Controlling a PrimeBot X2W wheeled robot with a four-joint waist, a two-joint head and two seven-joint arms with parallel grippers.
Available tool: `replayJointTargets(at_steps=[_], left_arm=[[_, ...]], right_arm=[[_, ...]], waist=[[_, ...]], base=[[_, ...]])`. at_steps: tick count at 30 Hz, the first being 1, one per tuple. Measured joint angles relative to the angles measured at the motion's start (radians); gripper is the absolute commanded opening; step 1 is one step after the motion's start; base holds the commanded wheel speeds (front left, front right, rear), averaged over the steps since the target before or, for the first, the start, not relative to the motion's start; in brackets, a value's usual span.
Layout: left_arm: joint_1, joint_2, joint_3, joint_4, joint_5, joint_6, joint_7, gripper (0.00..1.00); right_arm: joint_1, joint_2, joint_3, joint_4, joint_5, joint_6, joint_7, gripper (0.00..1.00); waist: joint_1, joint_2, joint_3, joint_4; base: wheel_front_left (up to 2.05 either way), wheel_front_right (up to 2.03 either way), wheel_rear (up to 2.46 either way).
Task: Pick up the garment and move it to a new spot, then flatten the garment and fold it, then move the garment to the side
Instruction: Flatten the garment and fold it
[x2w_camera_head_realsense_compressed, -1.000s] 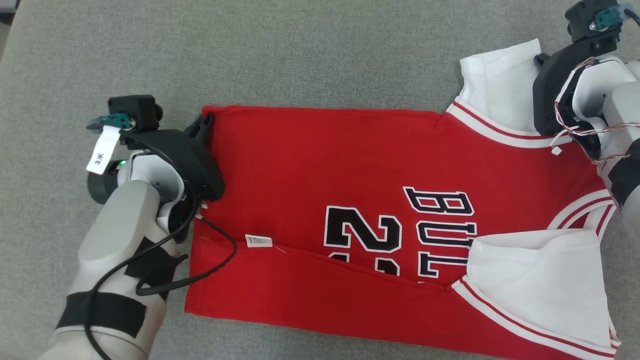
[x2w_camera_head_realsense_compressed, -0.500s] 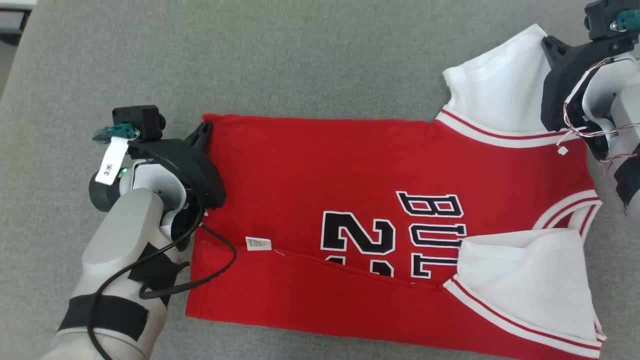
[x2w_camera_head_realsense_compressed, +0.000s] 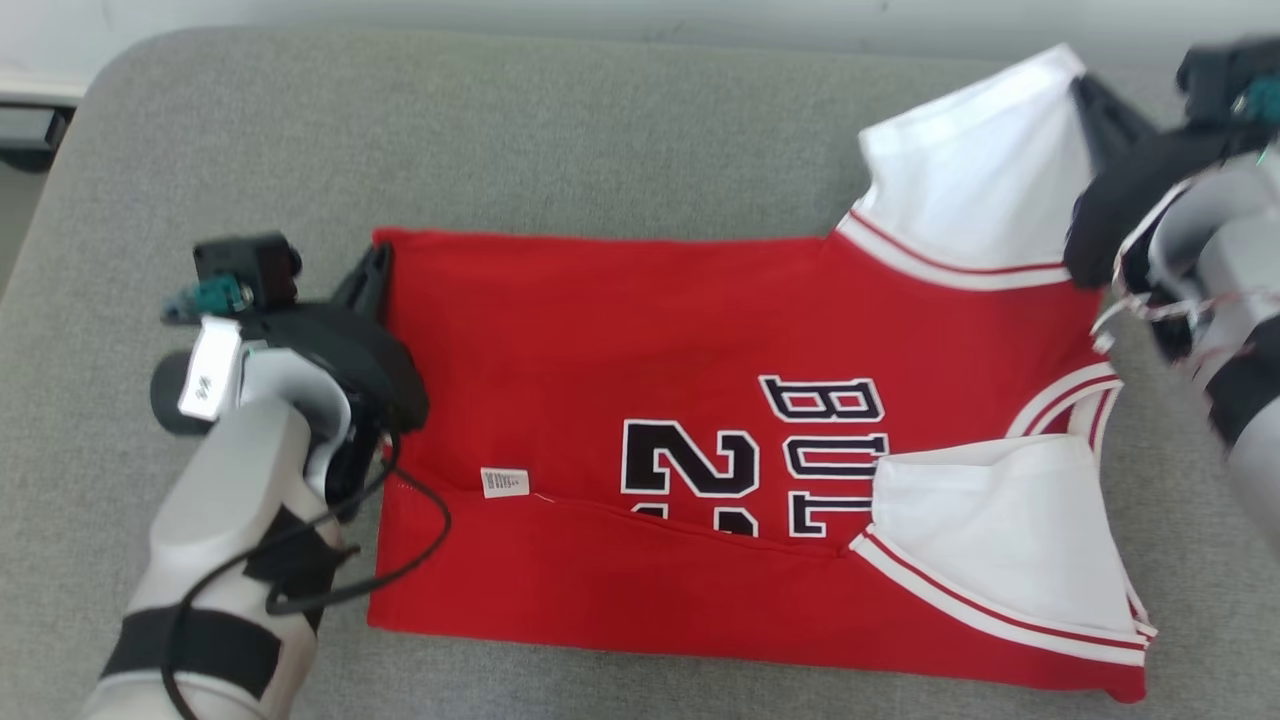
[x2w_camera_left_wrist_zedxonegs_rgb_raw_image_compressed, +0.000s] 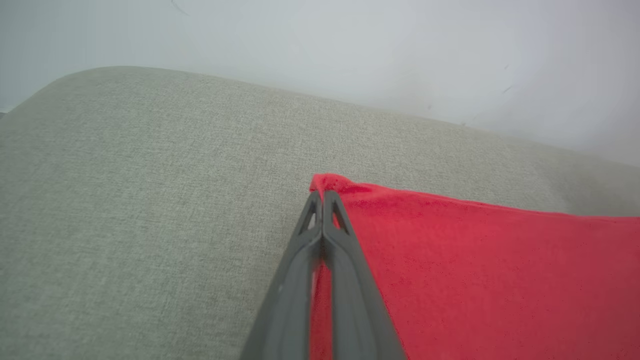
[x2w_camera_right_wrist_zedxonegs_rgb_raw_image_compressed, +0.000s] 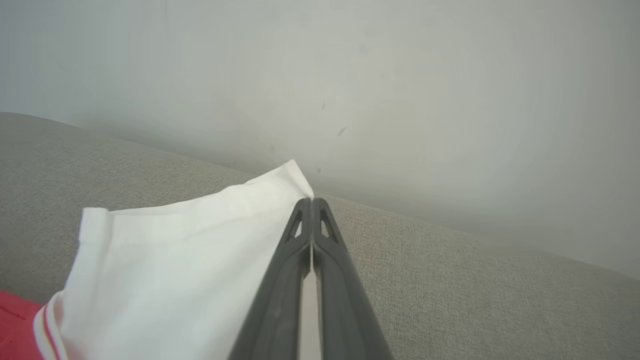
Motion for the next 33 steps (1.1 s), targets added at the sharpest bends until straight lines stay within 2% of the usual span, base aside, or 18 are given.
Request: replayJointTargets(at_steps=[6,12,18,29,33], left_arm=[[0.055,0.013,-0.026,0.004,-0.002,0.0,-0.023,0.0],[0.084,0.028,-0.054,-0.004,-0.015,0.0,-0.029,0.0],[0.096,0.075,-0.106,-0.002,-0.044,0.0,0.044,0.0],[0.159,0.094,-0.15,-0.03,-0.115,0.0,0.122,0.0],[0.175,0.11,-0.171,-0.044,-0.128,0.0,0.146,0.0]], right_arm=[[0.091,0.007,0.035,-0.075,0.046,0.001,-0.061,0.0],[0.17,-0.003,0.083,-0.148,0.114,0.001,-0.06,0.0],[0.203,-0.03,0.142,-0.201,0.173,0.001,0.004,0.0],[0.265,-0.136,0.242,-0.351,0.329,0.001,0.145,0.0],[0.295,-0.156,0.279,-0.402,0.386,0.001,0.202,0.0]], waist=[[0.0,0.0,-0.034,-0.014],[0.0,0.0,-0.064,-0.028],[0.0,0.0,-0.097,-0.044],[-0.0001,-0.0001,-0.165,-0.061],[-0.0001,-0.0001,-0.182,-0.062]], base=[[0.0,0.0,0.0],[0.0,0.0,0.0],[0.0,0.0,0.0],[0.0,0.0,0.0],[0.0,0.0,0.0]])
